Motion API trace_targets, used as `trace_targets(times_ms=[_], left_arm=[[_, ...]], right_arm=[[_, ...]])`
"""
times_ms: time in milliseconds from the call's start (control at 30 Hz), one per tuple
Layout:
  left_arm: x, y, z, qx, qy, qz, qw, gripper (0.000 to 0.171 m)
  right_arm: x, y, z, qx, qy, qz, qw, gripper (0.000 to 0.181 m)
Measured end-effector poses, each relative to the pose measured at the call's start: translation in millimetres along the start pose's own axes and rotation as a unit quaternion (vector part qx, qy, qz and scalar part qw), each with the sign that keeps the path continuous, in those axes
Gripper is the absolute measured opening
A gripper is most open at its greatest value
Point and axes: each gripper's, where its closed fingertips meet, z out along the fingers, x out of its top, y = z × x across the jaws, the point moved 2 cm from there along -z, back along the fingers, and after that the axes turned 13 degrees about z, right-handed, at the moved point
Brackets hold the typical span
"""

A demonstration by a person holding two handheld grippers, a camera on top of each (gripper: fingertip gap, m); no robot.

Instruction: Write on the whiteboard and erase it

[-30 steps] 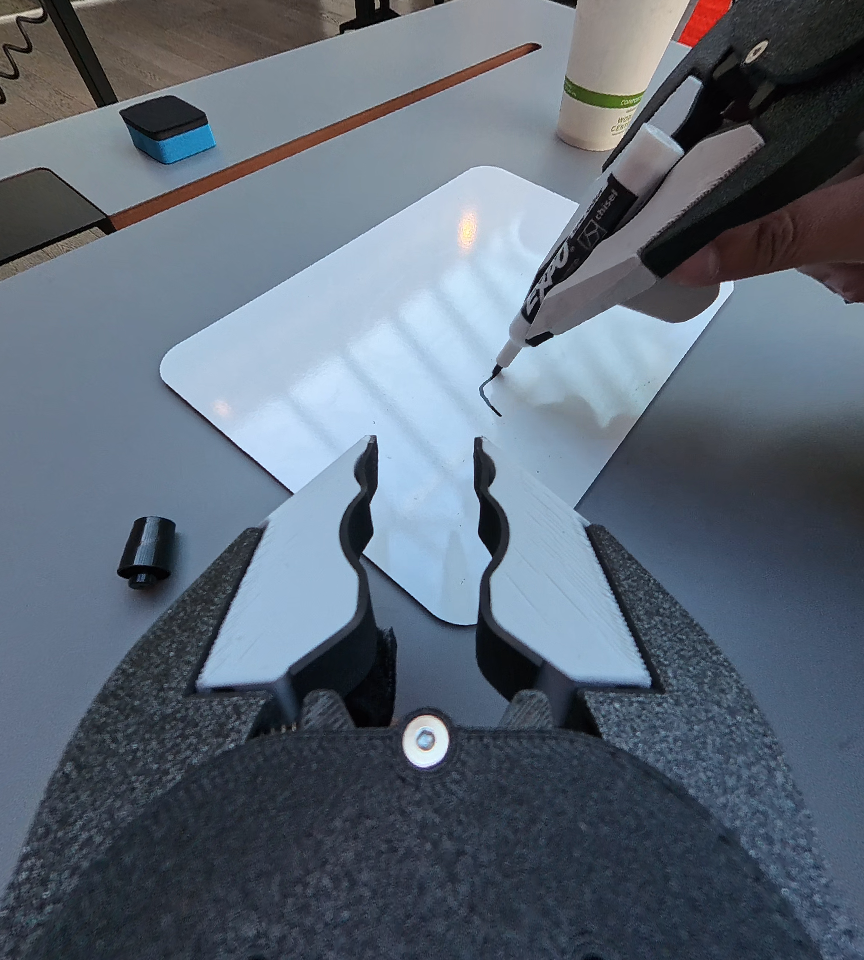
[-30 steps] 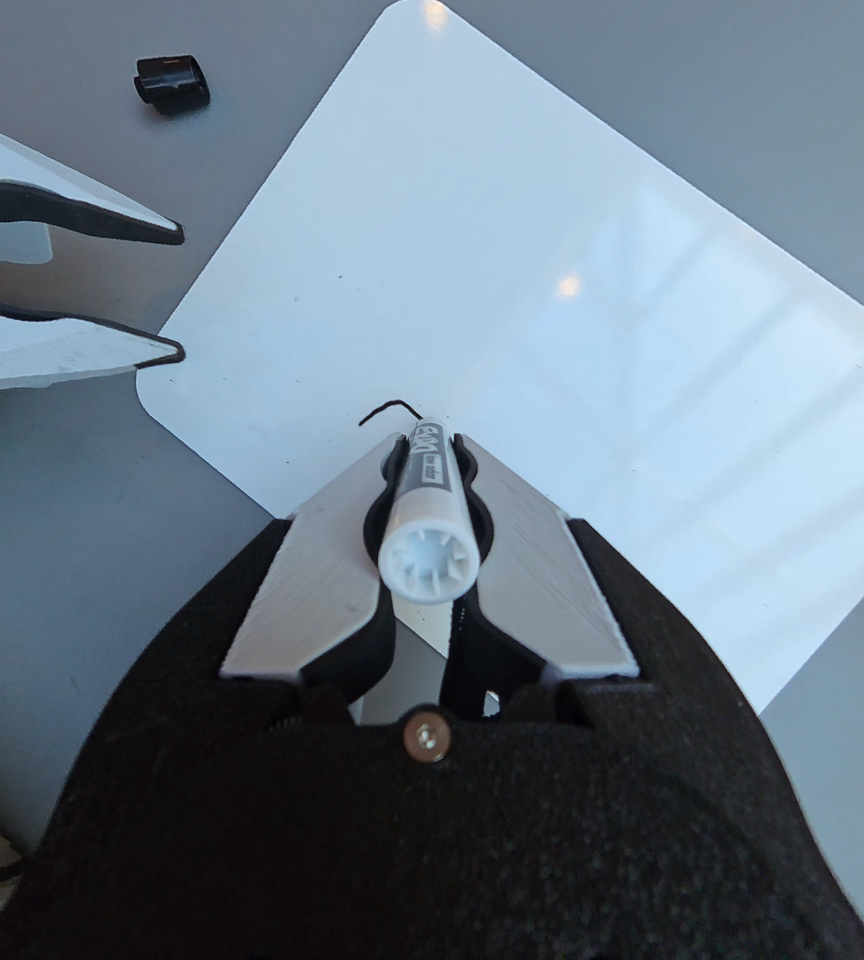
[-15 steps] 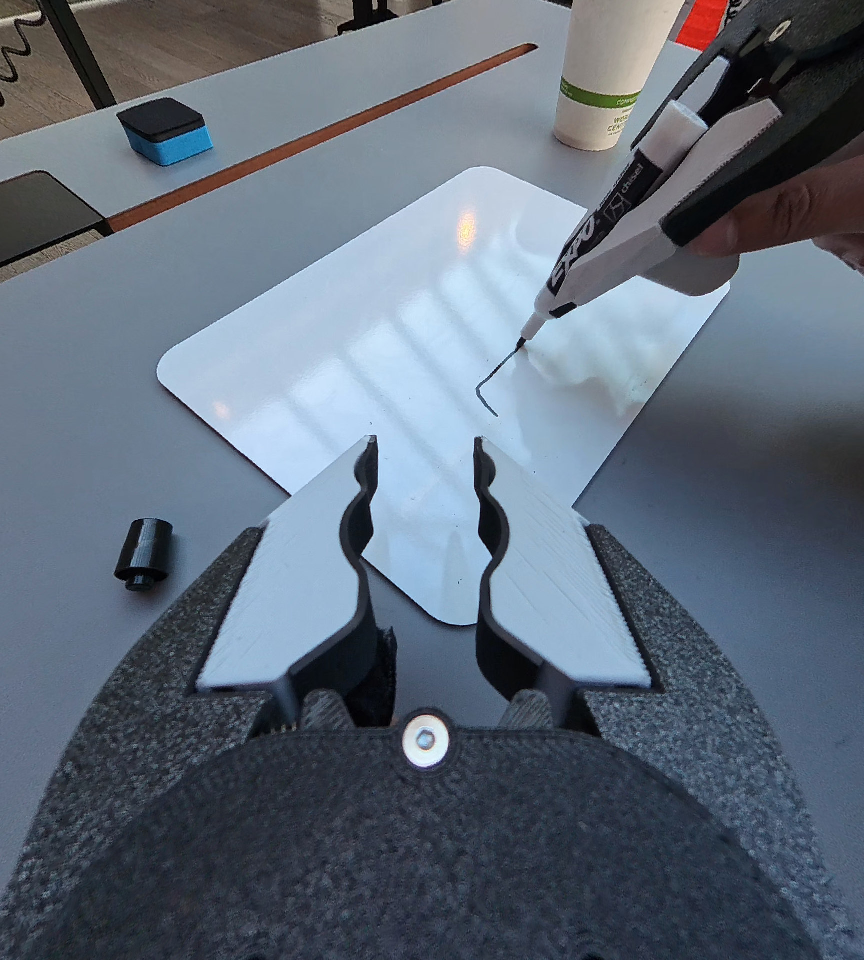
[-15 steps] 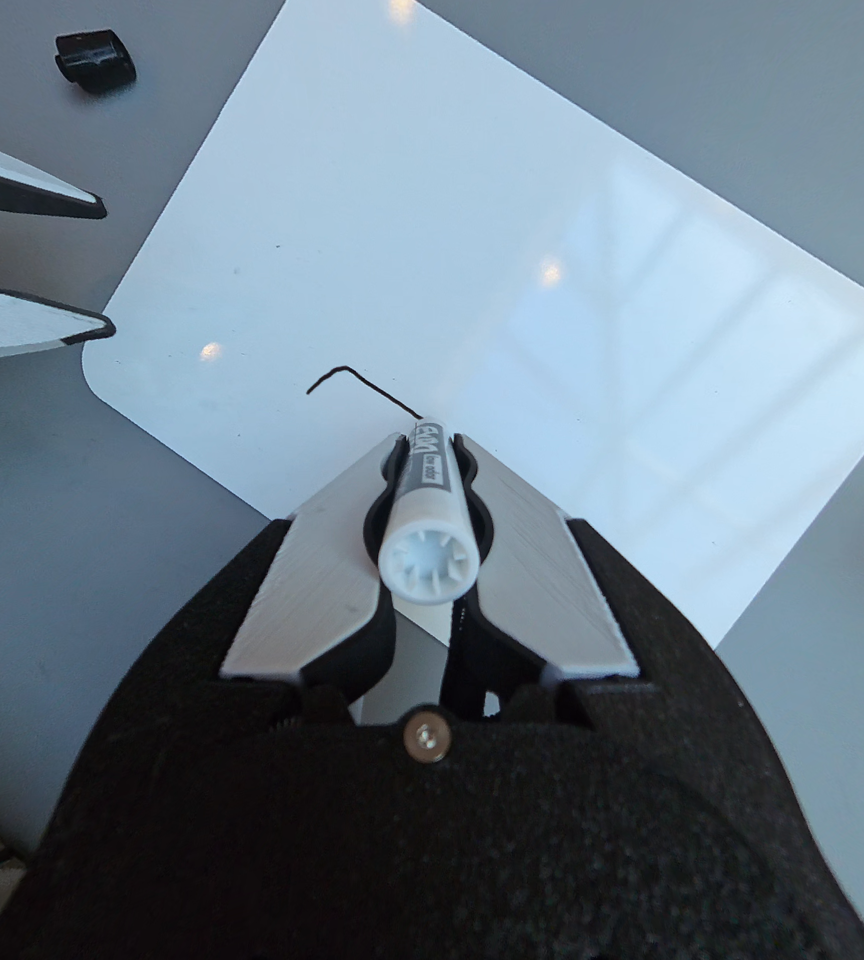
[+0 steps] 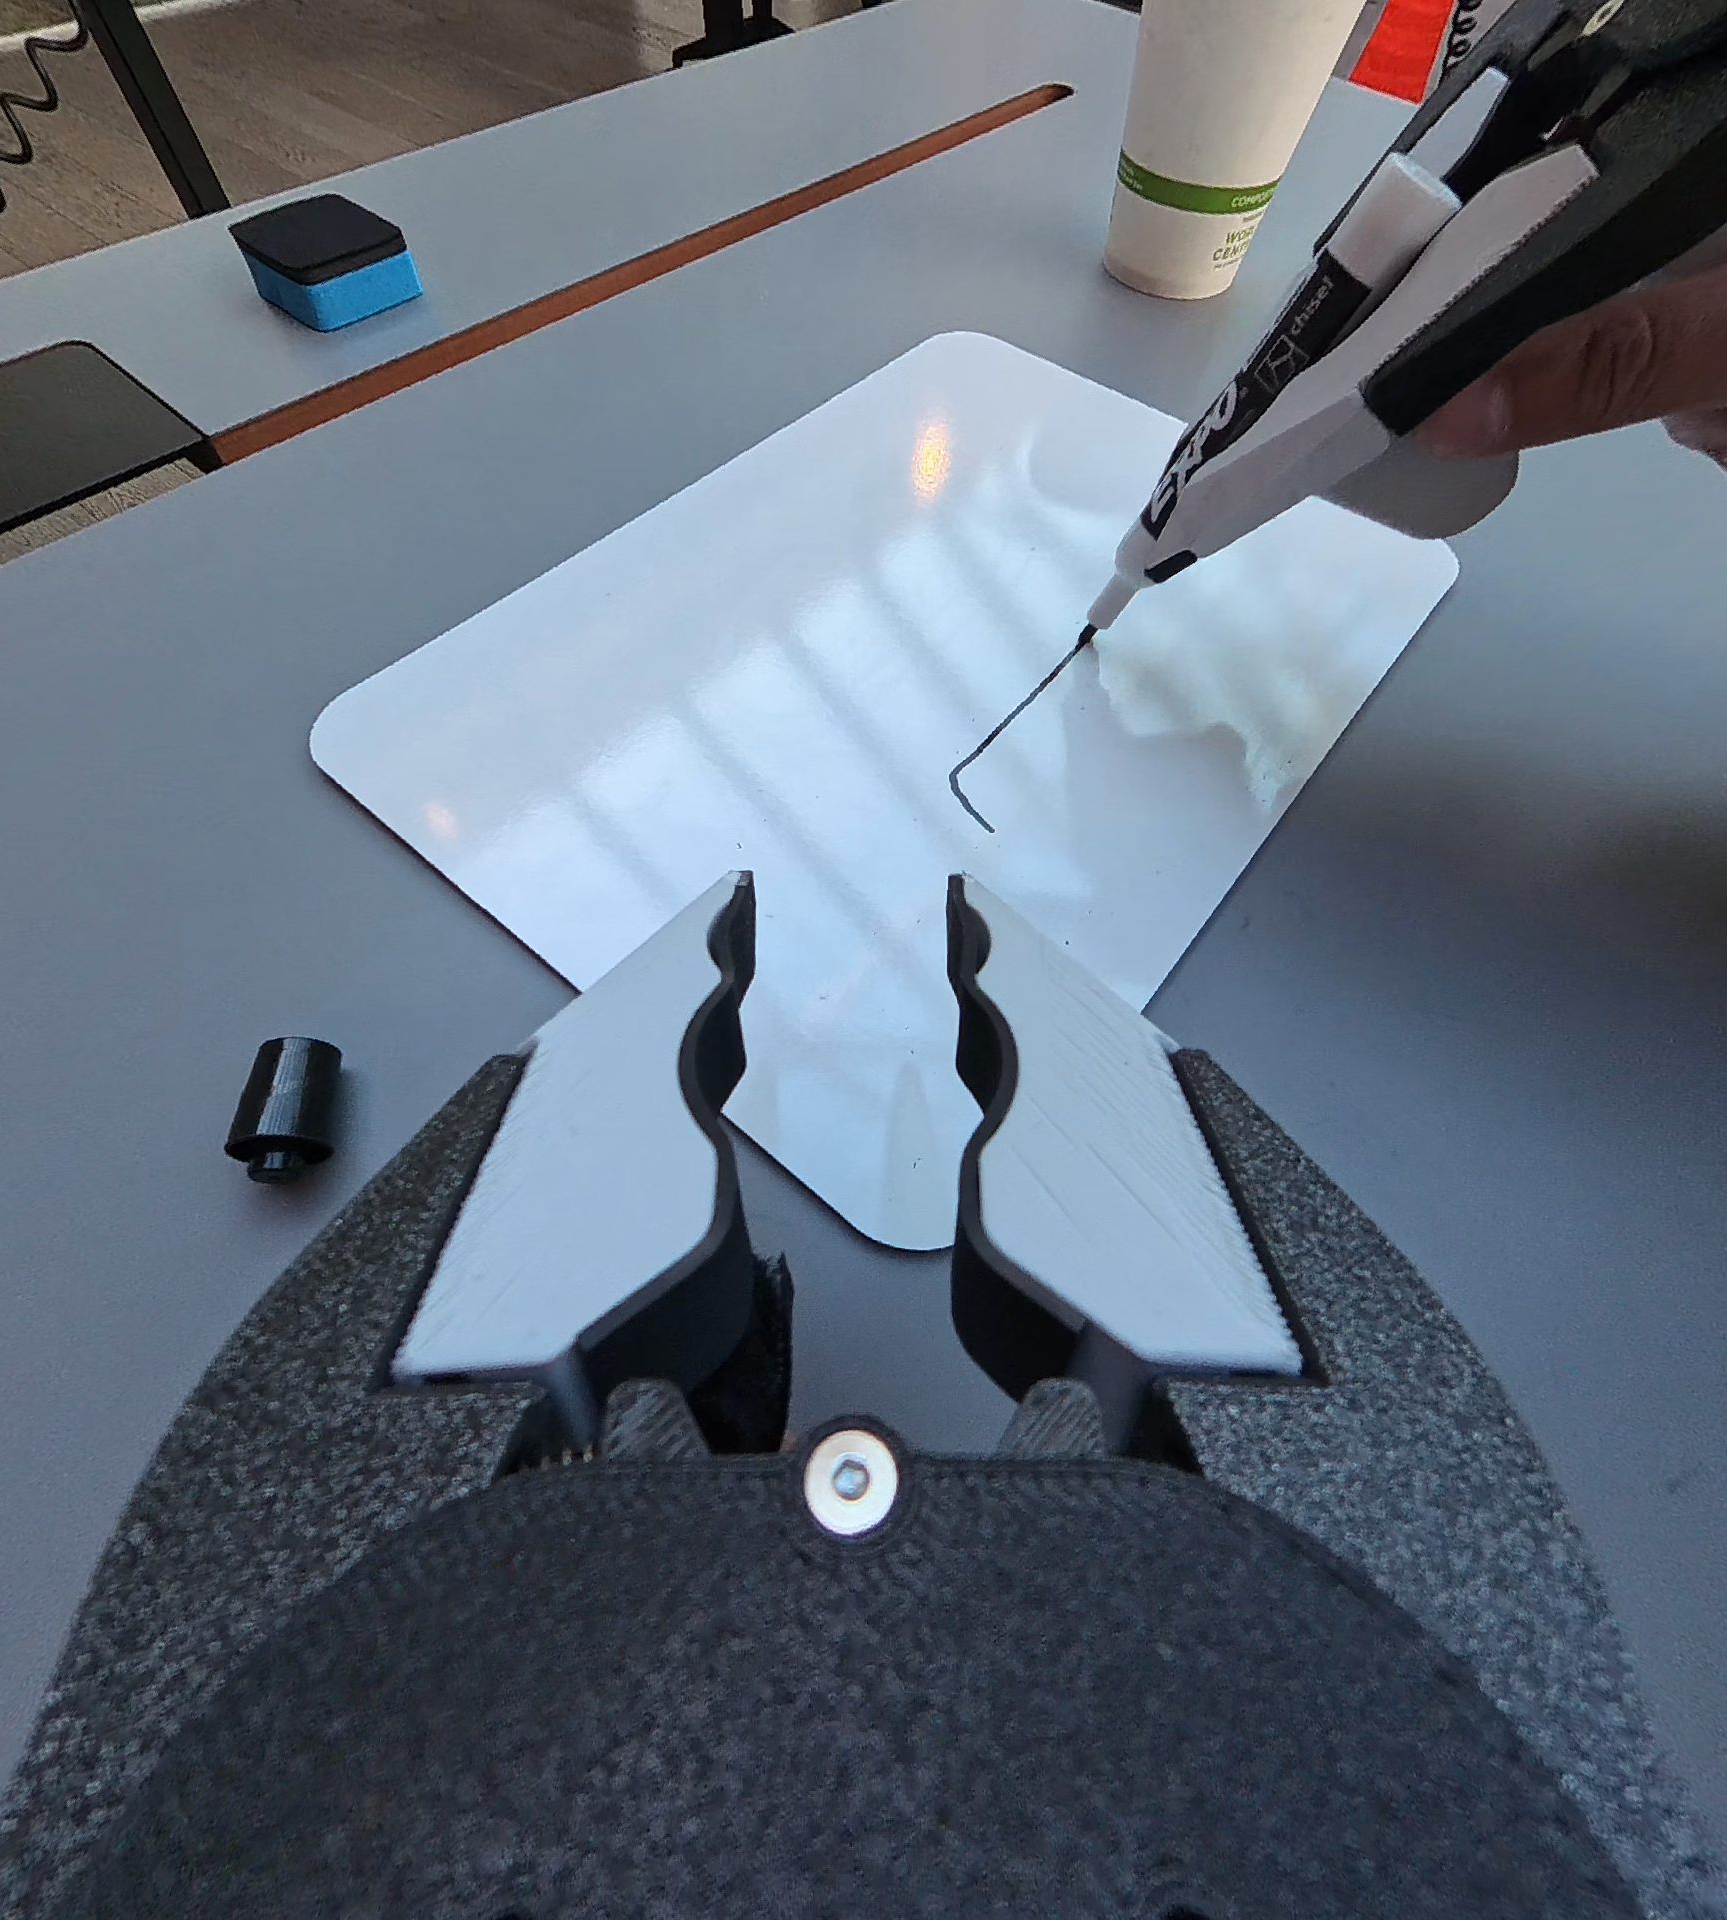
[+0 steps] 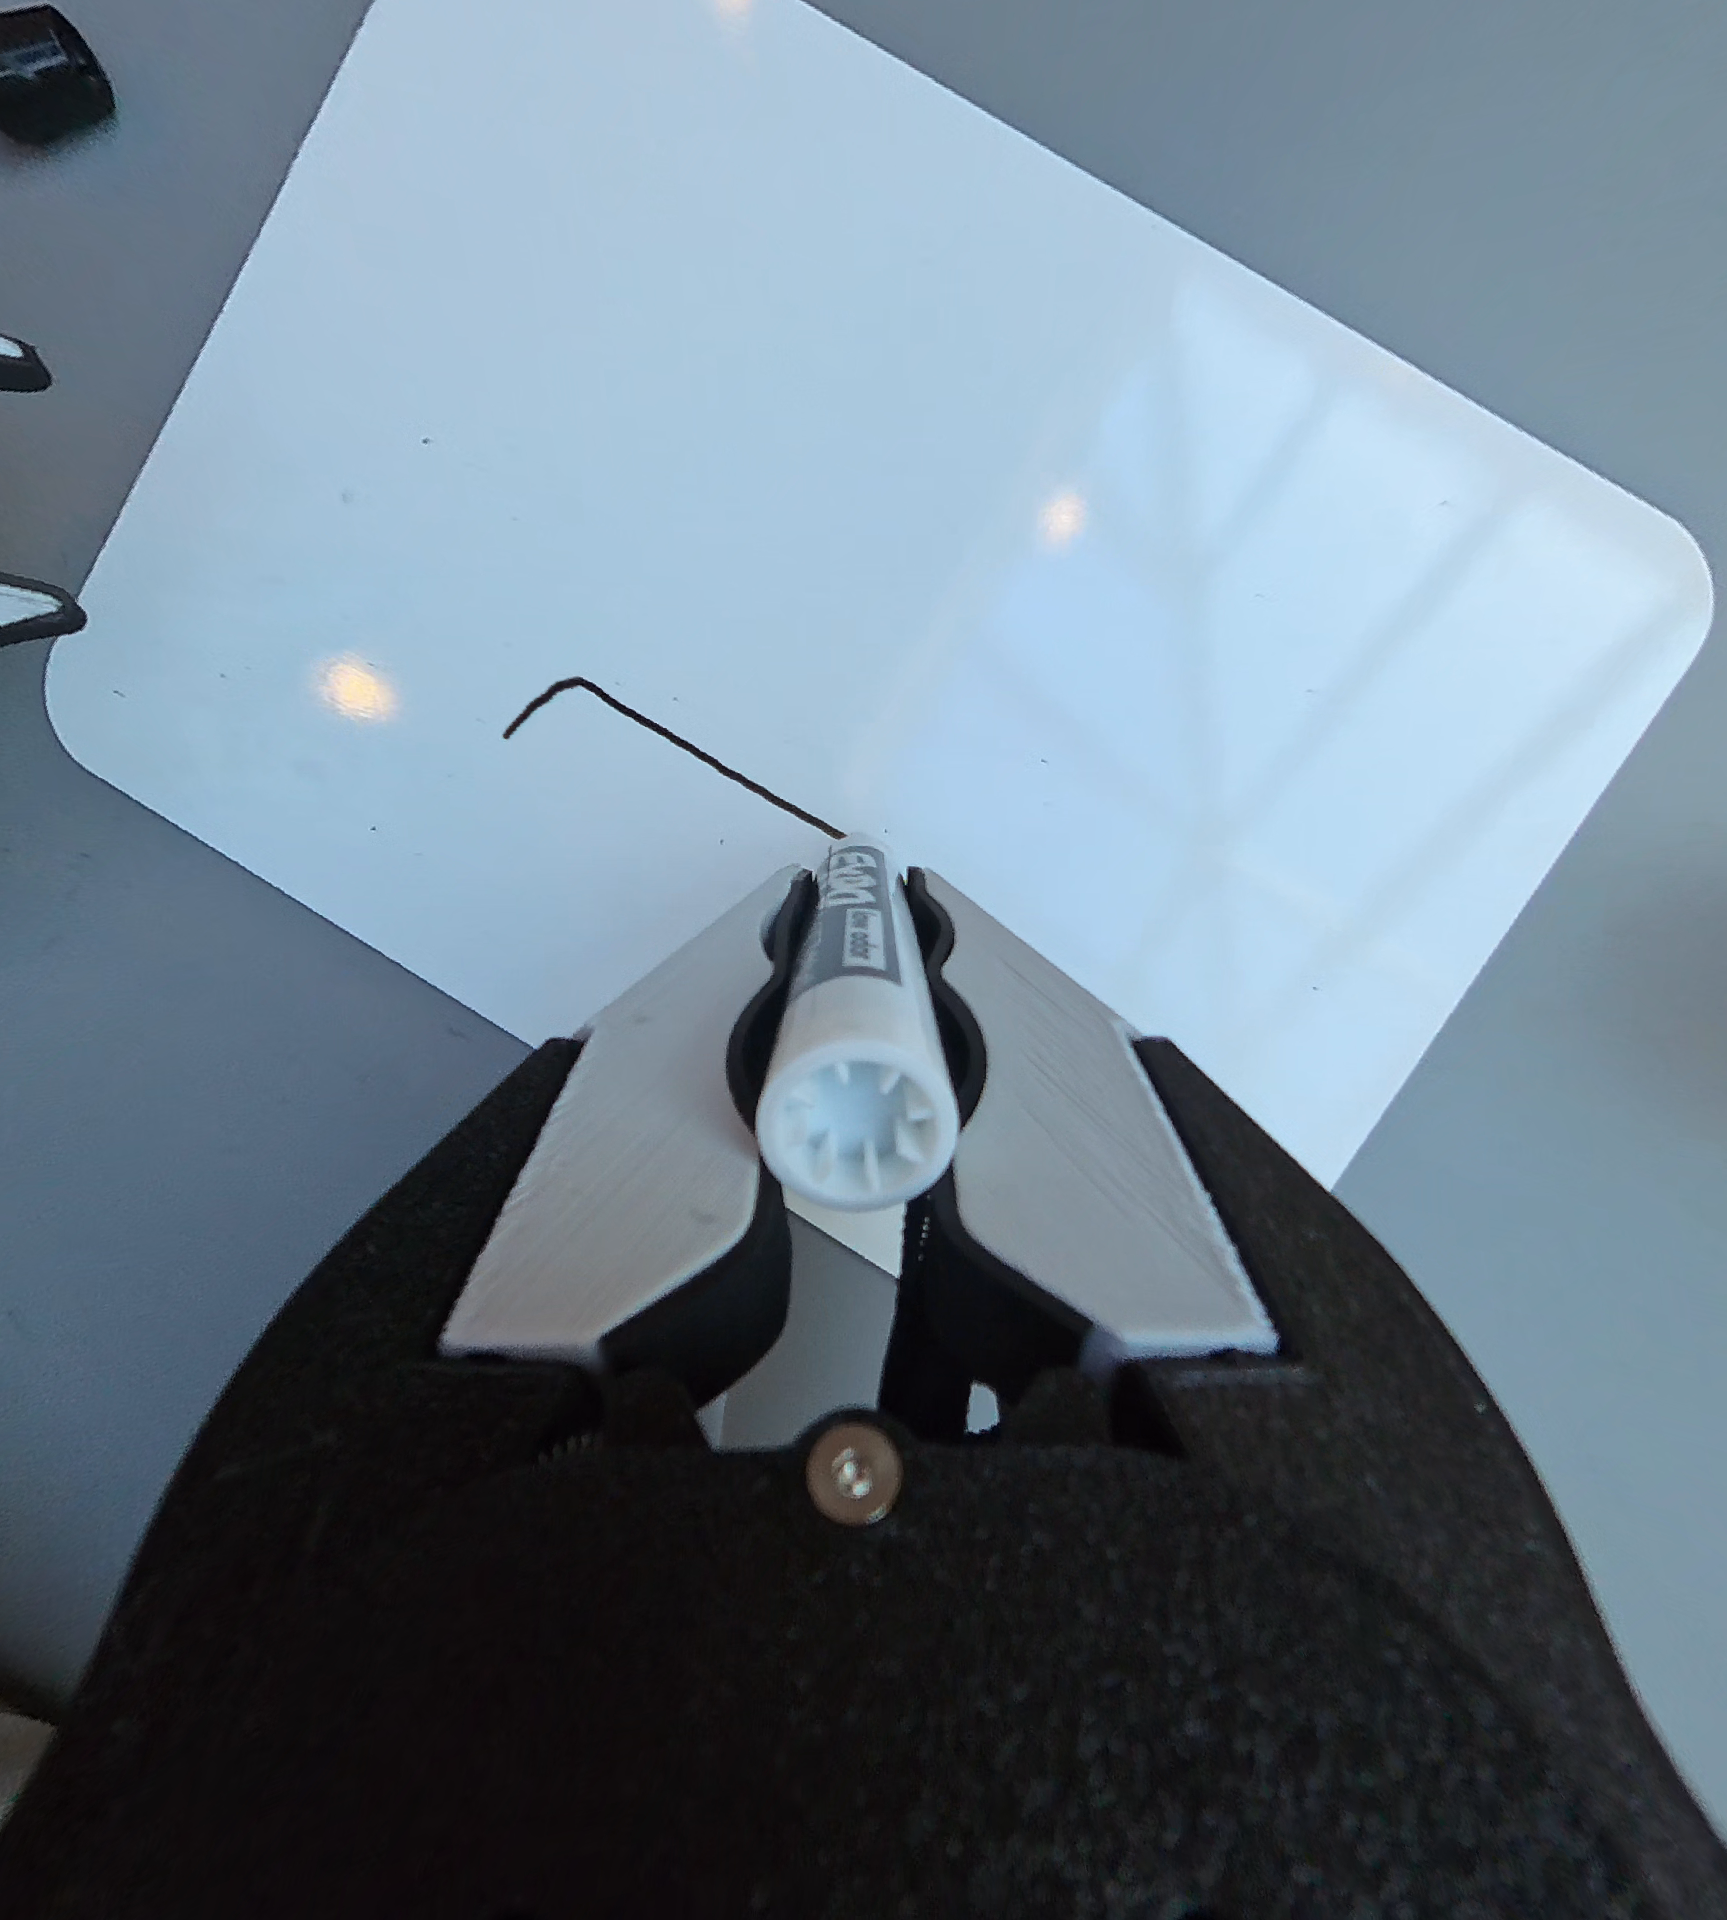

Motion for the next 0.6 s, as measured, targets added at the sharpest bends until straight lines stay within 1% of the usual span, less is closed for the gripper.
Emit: trace_targets(times_ms=[600], left_arm=[[-0.3,-1.2,0.5,-0.001,0.000,0.003,1.000,0.037]], right_arm=[[-9.6,6.0,-6.7,-0.007,-0.004,0.009,1.000,0.018]])
